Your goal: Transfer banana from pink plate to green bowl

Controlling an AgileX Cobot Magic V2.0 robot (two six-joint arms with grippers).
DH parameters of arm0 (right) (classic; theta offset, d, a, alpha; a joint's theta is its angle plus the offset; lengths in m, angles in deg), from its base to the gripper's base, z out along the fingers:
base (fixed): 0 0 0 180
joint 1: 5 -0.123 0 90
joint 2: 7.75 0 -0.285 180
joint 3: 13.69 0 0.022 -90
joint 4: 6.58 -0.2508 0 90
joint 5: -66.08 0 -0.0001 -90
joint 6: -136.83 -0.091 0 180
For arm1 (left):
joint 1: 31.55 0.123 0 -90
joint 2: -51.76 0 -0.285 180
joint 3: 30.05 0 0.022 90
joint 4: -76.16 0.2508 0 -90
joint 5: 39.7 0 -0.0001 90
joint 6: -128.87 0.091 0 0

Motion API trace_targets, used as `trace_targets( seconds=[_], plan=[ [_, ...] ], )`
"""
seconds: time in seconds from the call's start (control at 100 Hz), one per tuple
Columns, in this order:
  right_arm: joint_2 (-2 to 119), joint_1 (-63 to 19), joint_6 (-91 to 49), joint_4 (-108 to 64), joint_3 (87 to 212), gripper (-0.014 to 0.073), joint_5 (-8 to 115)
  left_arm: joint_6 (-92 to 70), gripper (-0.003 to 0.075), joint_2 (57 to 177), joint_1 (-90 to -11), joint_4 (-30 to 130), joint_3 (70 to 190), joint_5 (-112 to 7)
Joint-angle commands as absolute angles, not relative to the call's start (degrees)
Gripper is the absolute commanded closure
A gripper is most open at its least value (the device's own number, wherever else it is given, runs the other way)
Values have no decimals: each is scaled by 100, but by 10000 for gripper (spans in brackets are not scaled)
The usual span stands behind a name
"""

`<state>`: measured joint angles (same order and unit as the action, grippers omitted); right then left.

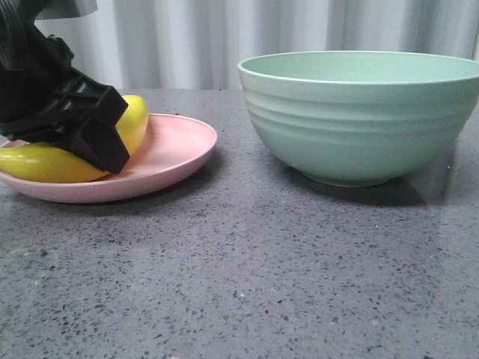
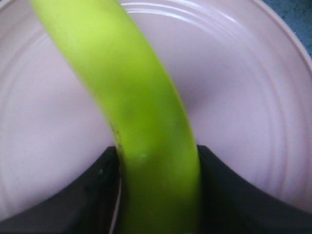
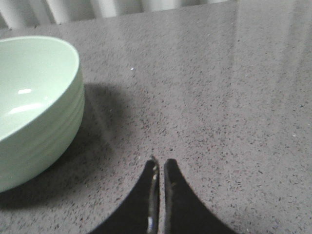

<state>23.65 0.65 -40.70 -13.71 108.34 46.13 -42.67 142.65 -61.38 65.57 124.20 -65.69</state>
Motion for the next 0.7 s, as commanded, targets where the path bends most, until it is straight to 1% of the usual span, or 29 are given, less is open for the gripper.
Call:
trace_targets(
  seconds=[0.0, 0.09, 0.25, 0.29, 0.32, 0.33, 0.34, 0.39, 0.4, 0.41, 0.43, 0.46, 0.51, 0.58, 0.69],
  plan=[
    [2575, -89, -4040, -1116, 11309, 656, 4528, -4279, 517, 13888, -6242, 6456, 12595, -6278],
    [2841, -363, -4040, -1048, 11667, 655, 4094, -4265, 517, 13750, -6428, 6456, 12595, -6278],
    [3456, -881, -4040, -1048, 12391, 643, 3418, -4257, 517, 13531, -7002, 6456, 12821, -6316],
    [3595, -990, -4040, -1048, 12568, 609, 3221, -4257, 517, 13495, -7151, 6456, 12912, -6316],
    [3726, -1057, -4040, -1062, 12743, 573, 3120, -4257, 517, 13480, -7243, 6456, 12978, -6327],
    [3776, -1092, -4040, -1082, 12812, 540, 3078, -4257, 517, 13470, -7286, 6456, 13010, -6328],
    [3776, -1110, -4040, -1082, 12812, 540, 3058, -4257, 517, 13470, -7329, 6456, 13047, -6338],
    [3950, -1242, -4040, -1165, 13056, 446, 2993, -4257, 517, 13465, -7449, 6456, 13140, -6372],
    [3991, -1280, -4040, -1202, 13113, 402, 2981, -4257, 517, 13465, -7490, 6456, 13170, -6386],
    [3991, -1300, -4040, -1227, 13113, 402, 2981, -4257, 517, 13465, -7529, 6456, 13197, -6386],
    [4066, -1381, -4040, -1300, 13225, 342, 2981, -4257, 517, 13465, -7585, 6456, 13235, -6398],
    [4141, -1443, -4040, -1406, 13335, 298, 2970, -4257, 517, 13465, -7641, 6456, 13271, -6411],
    [4277, -1590, -4040, -1605, 13519, 202, 2970, -4257, 517, 13465, -7805, 6456, 13331, -6408],
    [4489, -1789, -4040, -1931, 13768, 133, 2961, -4257, 517, 13465, -7986, 6456, 13381, -6408],
    [4825, -1999, -4040, -2549, 14084, 120, 2978, -4257, 517, 13477, -8277, 6456, 13386, -6384]
  ],
)
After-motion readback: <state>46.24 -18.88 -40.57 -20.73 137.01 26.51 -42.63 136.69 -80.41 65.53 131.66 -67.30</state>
